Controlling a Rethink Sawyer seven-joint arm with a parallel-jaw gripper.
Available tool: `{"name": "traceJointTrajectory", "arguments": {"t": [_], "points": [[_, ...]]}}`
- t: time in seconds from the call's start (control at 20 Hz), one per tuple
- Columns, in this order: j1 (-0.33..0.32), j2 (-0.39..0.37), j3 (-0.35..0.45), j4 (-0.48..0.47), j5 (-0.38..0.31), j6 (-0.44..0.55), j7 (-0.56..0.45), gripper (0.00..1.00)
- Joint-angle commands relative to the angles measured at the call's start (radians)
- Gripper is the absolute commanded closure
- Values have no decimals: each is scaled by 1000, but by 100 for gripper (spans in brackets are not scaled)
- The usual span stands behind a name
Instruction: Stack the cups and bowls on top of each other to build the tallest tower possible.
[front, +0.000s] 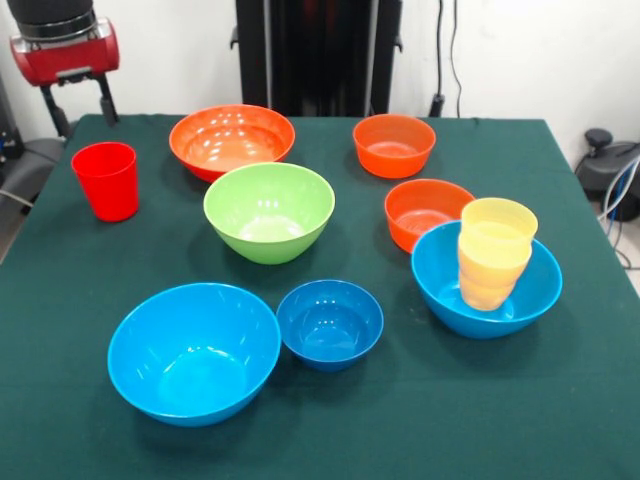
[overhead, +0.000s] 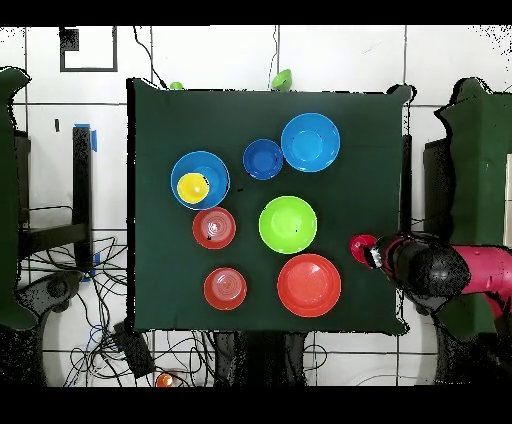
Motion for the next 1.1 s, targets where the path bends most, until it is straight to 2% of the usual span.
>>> {"name": "traceJointTrajectory", "arguments": {"t": [0.05, 0.4, 0.65, 1.1], "points": [[29, 95, 44, 0, -32, -21, -360, 0], [38, 119, 38, -54, -90, -12, -415, 0], [47, 164, 19, -113, -131, -11, -456, 0], [60, 154, 10, -138, -140, 0, -467, 0]]}}
